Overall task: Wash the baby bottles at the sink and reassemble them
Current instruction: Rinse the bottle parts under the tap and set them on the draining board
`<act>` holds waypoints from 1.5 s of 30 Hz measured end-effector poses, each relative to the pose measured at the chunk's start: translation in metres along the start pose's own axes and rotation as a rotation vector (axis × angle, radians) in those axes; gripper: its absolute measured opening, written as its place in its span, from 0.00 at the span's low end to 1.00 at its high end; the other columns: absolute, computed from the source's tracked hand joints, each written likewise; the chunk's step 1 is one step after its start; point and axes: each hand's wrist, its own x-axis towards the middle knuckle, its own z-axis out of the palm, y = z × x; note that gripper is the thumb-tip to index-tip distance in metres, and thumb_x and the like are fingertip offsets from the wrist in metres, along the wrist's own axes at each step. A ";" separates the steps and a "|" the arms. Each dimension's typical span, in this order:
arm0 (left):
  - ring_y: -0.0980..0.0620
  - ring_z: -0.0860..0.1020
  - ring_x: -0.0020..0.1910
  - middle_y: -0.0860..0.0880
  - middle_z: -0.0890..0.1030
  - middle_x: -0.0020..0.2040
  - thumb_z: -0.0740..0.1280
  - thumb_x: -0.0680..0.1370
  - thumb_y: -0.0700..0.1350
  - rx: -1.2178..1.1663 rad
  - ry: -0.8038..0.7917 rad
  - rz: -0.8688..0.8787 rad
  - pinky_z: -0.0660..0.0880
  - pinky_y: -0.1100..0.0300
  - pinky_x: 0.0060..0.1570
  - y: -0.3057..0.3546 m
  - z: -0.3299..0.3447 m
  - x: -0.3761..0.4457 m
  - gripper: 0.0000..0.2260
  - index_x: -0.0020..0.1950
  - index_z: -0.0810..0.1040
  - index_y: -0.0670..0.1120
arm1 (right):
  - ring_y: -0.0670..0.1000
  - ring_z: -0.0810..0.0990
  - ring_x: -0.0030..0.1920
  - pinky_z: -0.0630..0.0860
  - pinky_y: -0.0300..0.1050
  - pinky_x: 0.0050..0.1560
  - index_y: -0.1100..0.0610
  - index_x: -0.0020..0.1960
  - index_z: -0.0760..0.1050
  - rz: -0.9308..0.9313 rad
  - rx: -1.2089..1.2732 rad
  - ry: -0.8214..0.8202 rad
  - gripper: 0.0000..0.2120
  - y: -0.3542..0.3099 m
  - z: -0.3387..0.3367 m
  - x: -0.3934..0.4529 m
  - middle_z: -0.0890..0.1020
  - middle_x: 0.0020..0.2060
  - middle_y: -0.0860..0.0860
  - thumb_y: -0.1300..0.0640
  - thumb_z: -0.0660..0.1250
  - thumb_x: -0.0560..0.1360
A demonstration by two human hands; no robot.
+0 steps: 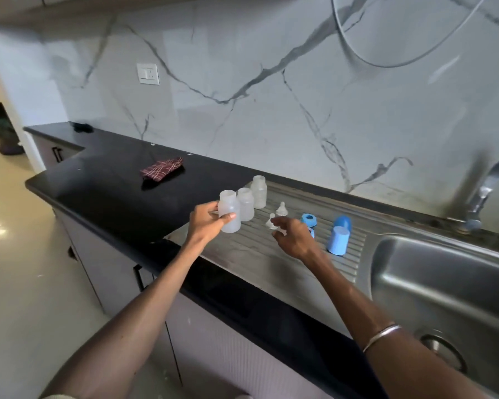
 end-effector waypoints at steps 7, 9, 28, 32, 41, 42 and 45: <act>0.59 0.83 0.44 0.55 0.86 0.44 0.78 0.70 0.43 0.061 0.014 -0.008 0.79 0.61 0.47 -0.022 0.005 0.018 0.10 0.51 0.86 0.49 | 0.52 0.78 0.62 0.72 0.48 0.67 0.56 0.68 0.74 -0.008 0.017 -0.036 0.19 -0.004 0.011 0.010 0.79 0.62 0.52 0.60 0.68 0.77; 0.58 0.82 0.41 0.56 0.85 0.41 0.78 0.70 0.44 0.068 0.011 -0.017 0.77 0.61 0.45 -0.026 0.007 0.018 0.09 0.50 0.85 0.49 | 0.52 0.78 0.62 0.72 0.49 0.67 0.56 0.68 0.74 -0.022 0.012 -0.031 0.19 -0.004 0.010 0.010 0.80 0.62 0.52 0.59 0.68 0.77; 0.58 0.83 0.49 0.56 0.85 0.52 0.80 0.59 0.57 0.119 -0.056 -0.089 0.81 0.49 0.55 -0.047 0.008 0.025 0.34 0.64 0.78 0.53 | 0.52 0.77 0.63 0.72 0.46 0.66 0.57 0.69 0.72 0.004 -0.008 -0.055 0.20 0.001 -0.001 -0.002 0.79 0.62 0.52 0.61 0.68 0.77; 0.51 0.81 0.59 0.51 0.80 0.63 0.81 0.56 0.58 0.108 -0.008 -0.128 0.77 0.47 0.62 -0.047 0.009 0.023 0.50 0.75 0.68 0.50 | 0.51 0.77 0.62 0.72 0.43 0.64 0.57 0.69 0.72 0.012 -0.017 -0.047 0.20 0.005 -0.009 -0.008 0.79 0.61 0.52 0.61 0.67 0.77; 0.50 0.77 0.55 0.53 0.76 0.56 0.78 0.68 0.46 0.109 0.330 0.334 0.77 0.49 0.55 0.009 0.030 -0.021 0.25 0.64 0.77 0.51 | 0.53 0.77 0.63 0.71 0.41 0.63 0.57 0.68 0.73 0.009 -0.062 0.017 0.18 0.015 -0.042 -0.037 0.79 0.62 0.53 0.60 0.67 0.78; 0.50 0.78 0.54 0.53 0.77 0.54 0.78 0.69 0.45 0.103 0.324 0.372 0.77 0.50 0.55 0.018 0.038 -0.024 0.23 0.63 0.78 0.50 | 0.53 0.76 0.64 0.70 0.41 0.63 0.57 0.68 0.73 0.012 -0.079 0.029 0.18 0.018 -0.049 -0.043 0.79 0.63 0.53 0.59 0.66 0.78; 0.52 0.79 0.49 0.51 0.80 0.52 0.77 0.70 0.43 0.066 0.262 0.450 0.77 0.57 0.52 0.047 0.066 -0.036 0.17 0.58 0.81 0.47 | 0.55 0.75 0.65 0.68 0.40 0.64 0.60 0.68 0.74 0.032 -0.062 0.061 0.18 0.025 -0.069 -0.056 0.77 0.64 0.55 0.62 0.65 0.78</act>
